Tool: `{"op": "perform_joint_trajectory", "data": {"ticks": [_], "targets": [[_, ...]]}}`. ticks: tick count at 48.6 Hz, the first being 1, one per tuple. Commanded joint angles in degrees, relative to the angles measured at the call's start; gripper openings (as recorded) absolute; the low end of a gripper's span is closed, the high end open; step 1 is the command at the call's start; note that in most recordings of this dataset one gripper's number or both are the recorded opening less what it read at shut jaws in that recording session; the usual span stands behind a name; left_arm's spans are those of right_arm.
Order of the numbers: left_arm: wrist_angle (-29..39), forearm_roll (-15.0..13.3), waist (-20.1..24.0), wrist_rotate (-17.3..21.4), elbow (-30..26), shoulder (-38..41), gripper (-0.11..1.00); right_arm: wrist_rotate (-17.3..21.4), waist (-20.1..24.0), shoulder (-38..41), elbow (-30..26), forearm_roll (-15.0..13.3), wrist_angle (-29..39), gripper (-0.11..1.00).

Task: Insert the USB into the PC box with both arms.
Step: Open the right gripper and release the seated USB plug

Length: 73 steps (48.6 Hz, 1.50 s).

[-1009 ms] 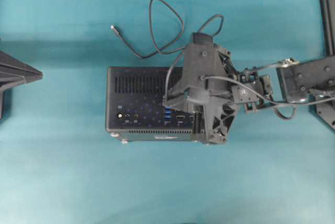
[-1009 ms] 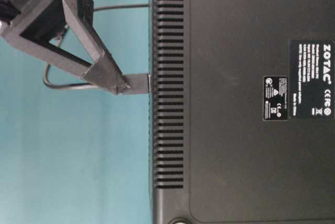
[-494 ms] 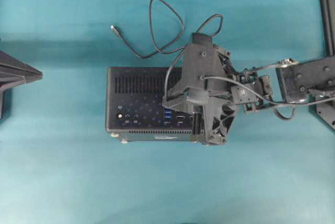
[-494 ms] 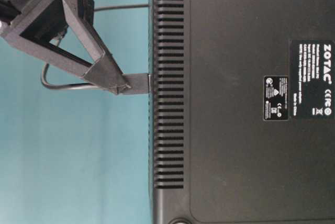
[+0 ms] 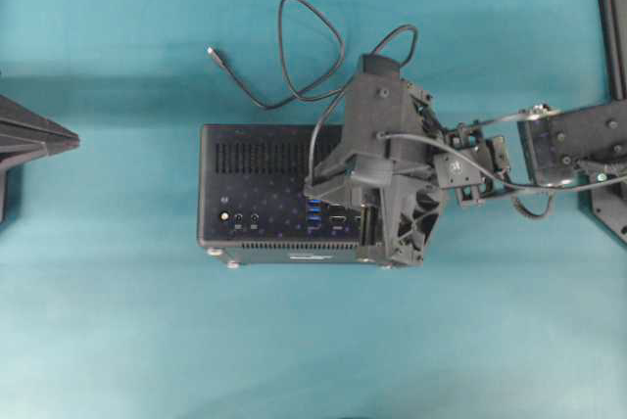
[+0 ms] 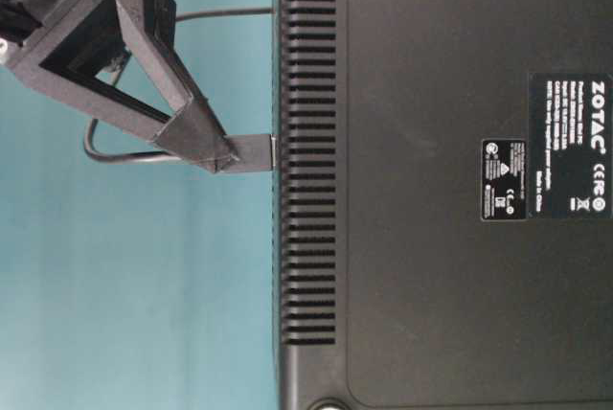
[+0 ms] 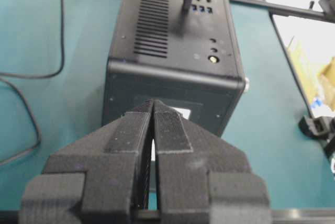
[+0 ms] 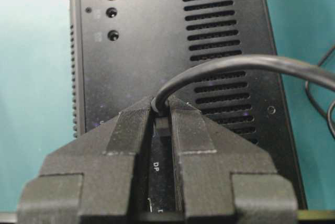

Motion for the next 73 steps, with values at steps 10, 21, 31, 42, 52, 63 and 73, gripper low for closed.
{"op": "perform_joint_trajectory", "data": {"ticks": [10, 21, 31, 42, 52, 63, 73], "targets": [[-0.4, 0.1, 0.1, -0.1, -0.6, 0.1, 0.0, 0.2, 3.1, -0.2, 0.2, 0.7, -1.8, 0.08], [-0.3, 0.1, 0.1, -0.1, -0.6, 0.1, 0.0, 0.3, 3.4, -0.2, 0.2, 0.6, -1.9, 0.08], [-0.4, 0.1, 0.1, -0.1, -0.6, 0.1, 0.0, 0.3, 1.6, -0.4, 0.2, 0.6, -1.4, 0.08], [-0.3, 0.2, 0.0, -0.1, -0.4, 0.0, 0.0, 0.3, 1.3, -1.1, 0.2, 0.6, -1.7, 0.12], [-0.4, 0.1, 0.1, -0.2, -0.6, -0.2, 0.0, 0.3, 1.3, -1.9, 0.2, 0.6, -1.4, 0.29], [-0.4, 0.1, 0.1, -0.1, -1.1, -0.1, 0.0, 0.4, 1.2, -3.3, 0.2, 0.5, -1.4, 0.55], [-0.4, 0.1, 0.1, -0.3, 0.1, -0.2, 0.0, 0.3, 1.3, -6.0, 0.7, 0.2, -1.4, 0.59]]}}
